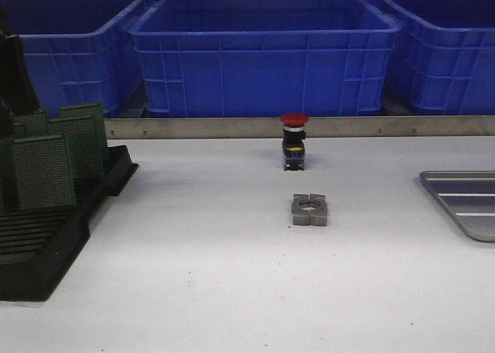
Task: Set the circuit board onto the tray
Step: 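Lower the left gripper onto a green circuit board in the black rack and grasp it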
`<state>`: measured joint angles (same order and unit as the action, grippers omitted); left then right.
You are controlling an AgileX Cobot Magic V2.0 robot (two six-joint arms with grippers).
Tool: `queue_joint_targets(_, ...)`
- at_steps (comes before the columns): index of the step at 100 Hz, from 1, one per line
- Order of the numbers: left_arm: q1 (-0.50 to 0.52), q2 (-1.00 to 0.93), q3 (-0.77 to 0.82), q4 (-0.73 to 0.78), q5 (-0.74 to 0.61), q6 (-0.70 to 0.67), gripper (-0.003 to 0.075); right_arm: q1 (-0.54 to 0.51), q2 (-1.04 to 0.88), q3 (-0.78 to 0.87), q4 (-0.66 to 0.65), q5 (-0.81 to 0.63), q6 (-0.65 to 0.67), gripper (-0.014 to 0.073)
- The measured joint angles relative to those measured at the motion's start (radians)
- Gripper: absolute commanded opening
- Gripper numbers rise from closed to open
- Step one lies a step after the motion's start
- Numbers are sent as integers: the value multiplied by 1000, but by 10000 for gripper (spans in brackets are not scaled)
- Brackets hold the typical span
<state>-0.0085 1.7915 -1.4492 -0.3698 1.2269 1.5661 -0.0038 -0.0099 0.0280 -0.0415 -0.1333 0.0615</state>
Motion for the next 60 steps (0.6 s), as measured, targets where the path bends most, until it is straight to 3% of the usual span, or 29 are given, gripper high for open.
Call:
queue_joint_targets(47, 0, 123, -6, -3, -40, 11, 500, 0, 0, 0, 0, 0, 0, -68)
queue_joint_targets(60, 0, 146, -6, -7, -43, 11, 430, 0, 0, 0, 0, 0, 0, -68)
